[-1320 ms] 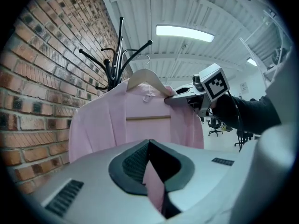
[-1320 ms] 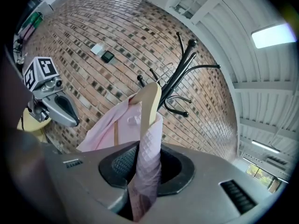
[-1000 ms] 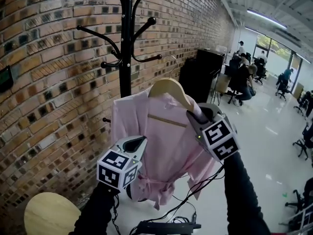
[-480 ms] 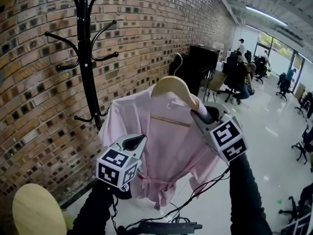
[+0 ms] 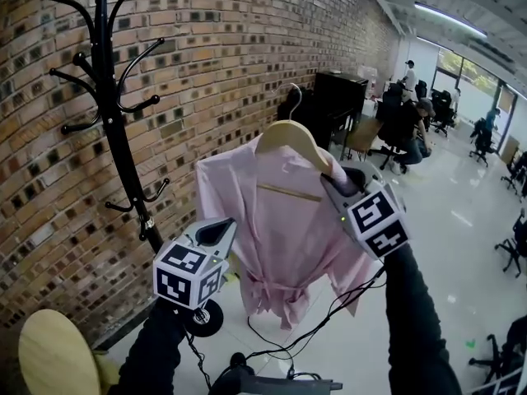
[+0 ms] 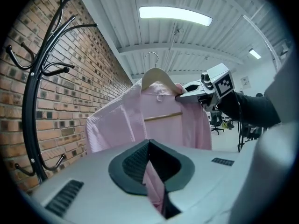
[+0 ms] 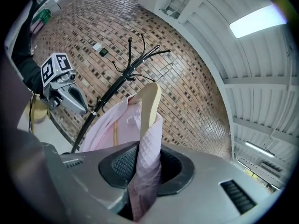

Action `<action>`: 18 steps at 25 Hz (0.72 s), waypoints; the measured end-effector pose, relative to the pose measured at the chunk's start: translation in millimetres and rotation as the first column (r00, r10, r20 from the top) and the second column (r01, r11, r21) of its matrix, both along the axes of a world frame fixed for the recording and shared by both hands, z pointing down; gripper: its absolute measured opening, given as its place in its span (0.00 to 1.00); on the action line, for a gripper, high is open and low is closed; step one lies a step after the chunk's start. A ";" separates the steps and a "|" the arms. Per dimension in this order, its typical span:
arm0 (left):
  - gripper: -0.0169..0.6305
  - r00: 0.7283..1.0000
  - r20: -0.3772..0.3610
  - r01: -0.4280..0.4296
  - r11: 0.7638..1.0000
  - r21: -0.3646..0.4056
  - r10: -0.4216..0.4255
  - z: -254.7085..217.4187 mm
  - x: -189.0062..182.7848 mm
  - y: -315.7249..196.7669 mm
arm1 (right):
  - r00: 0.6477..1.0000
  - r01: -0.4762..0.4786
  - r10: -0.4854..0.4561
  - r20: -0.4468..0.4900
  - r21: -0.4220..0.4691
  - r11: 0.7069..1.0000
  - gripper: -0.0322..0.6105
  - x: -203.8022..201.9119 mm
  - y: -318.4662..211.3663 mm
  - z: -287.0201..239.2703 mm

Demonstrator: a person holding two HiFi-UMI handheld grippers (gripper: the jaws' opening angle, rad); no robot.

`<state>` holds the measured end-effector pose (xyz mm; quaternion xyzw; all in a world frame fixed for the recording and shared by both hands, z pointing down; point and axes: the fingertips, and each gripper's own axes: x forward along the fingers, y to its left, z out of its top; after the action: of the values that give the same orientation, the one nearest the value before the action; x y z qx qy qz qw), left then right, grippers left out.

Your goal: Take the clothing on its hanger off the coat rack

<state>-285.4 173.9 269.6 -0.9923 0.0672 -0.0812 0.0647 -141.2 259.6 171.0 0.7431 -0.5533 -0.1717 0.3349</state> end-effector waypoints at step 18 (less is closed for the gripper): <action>0.03 1.000 -0.012 0.007 1.000 -0.027 -0.007 -0.3 208.6 -212.2 | 0.999 0.008 -0.006 -0.041 0.045 0.999 0.17 212.2 -204.4 -45.1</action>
<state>-76.8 -38.3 269.3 -0.9934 0.0699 -0.0762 0.0504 71.1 55.1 126.0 0.7448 -0.5450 -0.2007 0.3285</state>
